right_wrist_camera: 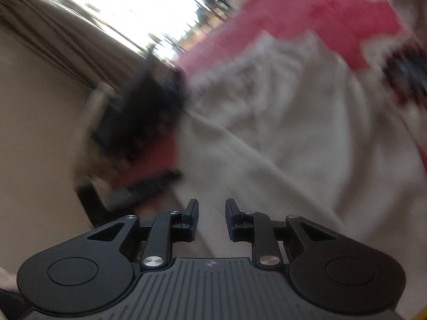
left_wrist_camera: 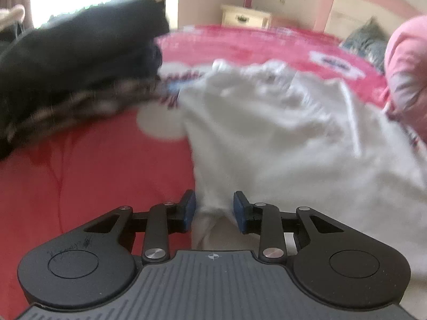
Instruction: Fold clothes
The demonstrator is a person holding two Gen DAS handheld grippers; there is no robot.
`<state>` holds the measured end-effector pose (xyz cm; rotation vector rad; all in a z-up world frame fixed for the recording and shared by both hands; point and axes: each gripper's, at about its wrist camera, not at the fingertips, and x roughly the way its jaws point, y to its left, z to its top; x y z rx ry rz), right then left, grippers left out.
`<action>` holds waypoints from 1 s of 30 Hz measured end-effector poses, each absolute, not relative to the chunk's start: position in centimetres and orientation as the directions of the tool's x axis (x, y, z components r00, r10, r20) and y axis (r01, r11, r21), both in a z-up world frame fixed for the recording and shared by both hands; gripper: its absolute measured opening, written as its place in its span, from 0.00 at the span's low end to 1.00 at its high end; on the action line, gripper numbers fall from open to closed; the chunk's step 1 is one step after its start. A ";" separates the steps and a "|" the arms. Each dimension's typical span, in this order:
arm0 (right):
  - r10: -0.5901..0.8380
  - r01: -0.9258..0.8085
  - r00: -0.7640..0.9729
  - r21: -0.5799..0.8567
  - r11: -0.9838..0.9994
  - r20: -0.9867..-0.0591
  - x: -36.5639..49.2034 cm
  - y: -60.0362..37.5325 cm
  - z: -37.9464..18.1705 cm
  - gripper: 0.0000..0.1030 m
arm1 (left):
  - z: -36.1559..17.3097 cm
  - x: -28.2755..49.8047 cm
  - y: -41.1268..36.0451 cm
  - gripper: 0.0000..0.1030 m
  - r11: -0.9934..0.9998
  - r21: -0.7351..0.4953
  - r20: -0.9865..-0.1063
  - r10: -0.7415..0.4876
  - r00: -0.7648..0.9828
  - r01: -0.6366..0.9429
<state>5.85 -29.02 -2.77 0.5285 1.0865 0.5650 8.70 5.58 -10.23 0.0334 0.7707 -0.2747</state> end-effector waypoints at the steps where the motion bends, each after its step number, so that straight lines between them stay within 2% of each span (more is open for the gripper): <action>1: 0.639 -0.146 0.341 0.633 0.760 -0.689 5.6 -29.2 -4.0 0.23 | -10.6 8.7 5.7 0.31 0.964 -0.070 -0.695 -0.233 0.680 0.258; 3: 0.562 -0.112 0.323 0.559 0.822 -0.761 5.1 -29.5 -6.6 0.21 | -10.9 8.8 5.9 0.32 0.962 -0.065 -0.698 -0.233 0.677 0.264; 4: 0.523 -0.117 0.324 0.515 0.849 -0.789 4.7 -29.5 -7.4 0.03 | -10.9 8.9 5.8 0.32 0.961 -0.061 -0.698 -0.234 0.677 0.269; 5: 0.497 -0.119 0.327 0.487 0.865 -0.803 4.4 -29.7 -7.9 0.00 | -10.8 8.9 5.8 0.32 0.960 -0.056 -0.699 -0.234 0.676 0.274; 6: 0.508 -0.111 0.337 0.503 0.857 -0.792 4.3 -30.0 -7.7 0.00 | -10.7 8.9 5.8 0.32 0.959 -0.051 -0.700 -0.233 0.675 0.279; 7: 0.523 -0.100 0.348 0.524 0.846 -0.778 4.1 -30.4 -7.1 0.07 | -10.7 9.0 5.8 0.33 0.958 -0.045 -0.700 -0.233 0.675 0.284; 10: 0.574 -0.195 0.373 0.543 0.817 -0.729 2.8 -30.1 -4.5 0.07 | -10.6 8.8 5.7 0.33 0.956 -0.029 -0.700 -0.228 0.677 0.292; 13: 0.631 -0.333 0.311 0.541 0.773 -0.710 1.1 -28.4 -3.4 0.07 | -10.7 8.9 5.6 0.34 0.959 -0.031 -0.700 -0.223 0.679 0.283; 15: 0.583 -0.386 0.294 0.463 0.797 -0.758 -0.3 -27.4 -4.0 0.07 | -10.7 8.9 5.5 0.34 0.959 -0.029 -0.699 -0.221 0.680 0.282; 18: 0.514 -0.320 0.258 0.430 0.844 -0.818 -0.7 -27.7 -6.3 0.02 | -10.6 8.9 5.5 0.35 0.959 -0.027 -0.698 -0.221 0.681 0.283; 19: 0.512 -0.288 0.246 0.442 0.850 -0.823 -0.6 -28.1 -6.9 0.02 | -10.6 8.9 5.5 0.35 0.959 -0.026 -0.699 -0.220 0.681 0.284; 20: 0.516 -0.267 0.242 0.455 0.849 -0.821 -0.5 -28.5 -7.0 0.07 | -10.4 8.9 5.5 0.35 0.959 -0.019 -0.702 -0.215 0.679 0.284; 26: 0.628 -0.292 0.324 0.556 0.778 -0.708 2.0 -30.4 -2.1 0.09 | -8.1 8.9 5.4 0.42 0.968 0.010 -0.659 -0.183 0.729 0.251; 30: 0.648 -0.352 0.380 0.545 0.761 -0.659 6.3 -30.1 0.4 0.13 | -6.7 10.7 5.0 0.50 0.963 0.003 -0.617 -0.210 0.758 0.269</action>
